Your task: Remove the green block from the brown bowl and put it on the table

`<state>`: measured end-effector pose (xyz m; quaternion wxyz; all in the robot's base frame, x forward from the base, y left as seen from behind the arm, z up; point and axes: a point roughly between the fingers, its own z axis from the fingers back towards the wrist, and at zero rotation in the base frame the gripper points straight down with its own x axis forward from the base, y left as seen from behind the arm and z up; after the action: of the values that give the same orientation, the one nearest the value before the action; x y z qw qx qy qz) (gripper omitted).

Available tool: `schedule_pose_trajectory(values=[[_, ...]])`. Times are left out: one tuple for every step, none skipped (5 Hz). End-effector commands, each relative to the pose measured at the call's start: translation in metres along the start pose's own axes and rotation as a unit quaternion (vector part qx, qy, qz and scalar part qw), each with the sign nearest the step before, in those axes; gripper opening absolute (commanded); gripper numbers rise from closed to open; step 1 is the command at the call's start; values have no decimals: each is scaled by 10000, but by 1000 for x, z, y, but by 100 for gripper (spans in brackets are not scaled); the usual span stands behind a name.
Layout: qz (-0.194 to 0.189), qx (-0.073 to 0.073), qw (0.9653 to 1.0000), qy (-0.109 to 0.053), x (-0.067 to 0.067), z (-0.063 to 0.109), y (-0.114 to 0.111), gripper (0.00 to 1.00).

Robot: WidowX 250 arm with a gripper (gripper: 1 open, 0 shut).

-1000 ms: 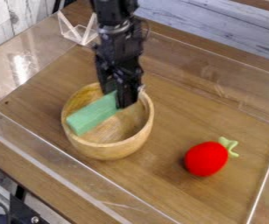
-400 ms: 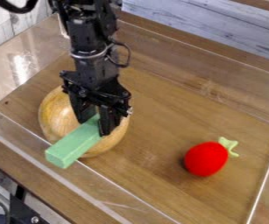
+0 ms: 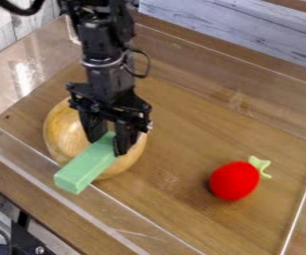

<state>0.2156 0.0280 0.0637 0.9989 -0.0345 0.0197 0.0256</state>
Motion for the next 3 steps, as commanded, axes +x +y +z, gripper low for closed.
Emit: schedule_pose_trajectory(values=[[15,40,9999,-141,3,-4,-3,0],[52,41,9999,-151,-1,-15,-5,0],[92,72,9998,-163,-1,-25,-6,0]])
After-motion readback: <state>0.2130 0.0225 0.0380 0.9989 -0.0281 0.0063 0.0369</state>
